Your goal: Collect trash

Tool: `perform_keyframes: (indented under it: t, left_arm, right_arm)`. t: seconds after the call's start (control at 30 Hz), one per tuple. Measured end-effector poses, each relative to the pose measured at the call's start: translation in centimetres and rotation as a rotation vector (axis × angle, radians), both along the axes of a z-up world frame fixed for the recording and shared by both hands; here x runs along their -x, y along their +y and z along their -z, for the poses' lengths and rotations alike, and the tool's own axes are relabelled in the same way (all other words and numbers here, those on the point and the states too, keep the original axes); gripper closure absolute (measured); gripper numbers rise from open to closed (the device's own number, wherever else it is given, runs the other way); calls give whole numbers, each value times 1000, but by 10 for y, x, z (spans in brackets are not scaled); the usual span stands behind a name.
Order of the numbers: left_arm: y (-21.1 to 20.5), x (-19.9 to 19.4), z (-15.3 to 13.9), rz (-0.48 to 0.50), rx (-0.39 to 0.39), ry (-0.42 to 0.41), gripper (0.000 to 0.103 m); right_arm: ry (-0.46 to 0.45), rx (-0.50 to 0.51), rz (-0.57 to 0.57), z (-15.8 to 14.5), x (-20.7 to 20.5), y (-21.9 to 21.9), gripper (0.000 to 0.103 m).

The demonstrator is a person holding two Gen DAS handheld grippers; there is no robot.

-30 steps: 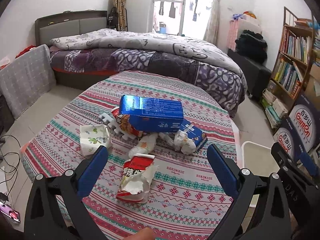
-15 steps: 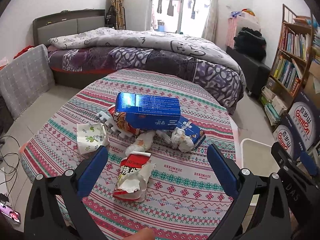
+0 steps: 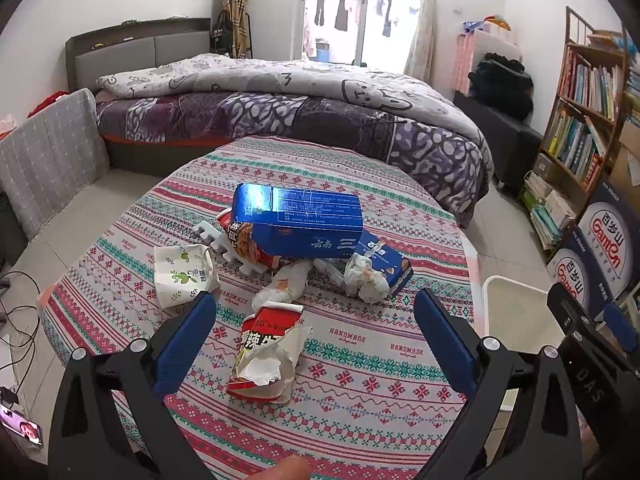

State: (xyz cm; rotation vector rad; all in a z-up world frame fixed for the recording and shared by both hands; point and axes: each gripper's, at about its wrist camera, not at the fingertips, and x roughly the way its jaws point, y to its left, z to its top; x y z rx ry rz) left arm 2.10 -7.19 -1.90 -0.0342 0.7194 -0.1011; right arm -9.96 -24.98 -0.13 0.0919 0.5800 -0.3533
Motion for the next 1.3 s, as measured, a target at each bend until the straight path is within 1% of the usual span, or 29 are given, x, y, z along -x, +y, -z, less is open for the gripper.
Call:
perform_keyframes:
  t: [0.1, 0.13, 0.23, 0.3, 0.4, 0.57, 0.67, 0.73, 0.93, 1.0, 1.2, 1.3]
  left_arm:
    - [0, 0, 0, -1, 0, -1, 7]
    - [0, 0, 0, 0, 0, -1, 7]
    - [0, 0, 0, 0, -1, 0, 7]
    - [0, 0, 0, 0, -1, -1, 7]
    - [0, 0, 0, -1, -1, -1, 7]
    - [2, -1, 3, -3, -2, 4, 7]
    - [3, -1, 3, -3, -4, 5, 7]
    - [3, -1, 4, -3, -5, 6, 7]
    - [2, -1, 3, -3, -4, 6, 7]
    - [3, -1, 4, -4, -5, 7, 7]
    - [3, -1, 4, -4, -6, 7, 7]
    - [5, -3, 6, -6, 0, 22, 7]
  right_arm:
    - [0, -2, -2, -2, 0, -8, 7]
    - [0, -2, 0, -2, -3, 2, 7]
    - [-3, -4, 2, -1, -5, 6, 7]
    - [-4, -5, 2, -3, -4, 2, 7]
    - [-4, -7, 6, -3, -8, 10, 7]
    - [-7, -9, 3, -1, -10, 3, 7]
    - [-5, -9, 6, -2, -10, 6, 7]
    - [-4, -10, 11, 0, -13, 17, 7]
    - [-7, -10, 10, 0, -12, 11, 7]
    - [-7, -12, 13, 1, -14, 17, 7]
    - [-8, -13, 16, 1, -11, 16, 7]
    - [-7, -20, 13, 4, -12, 13, 7]
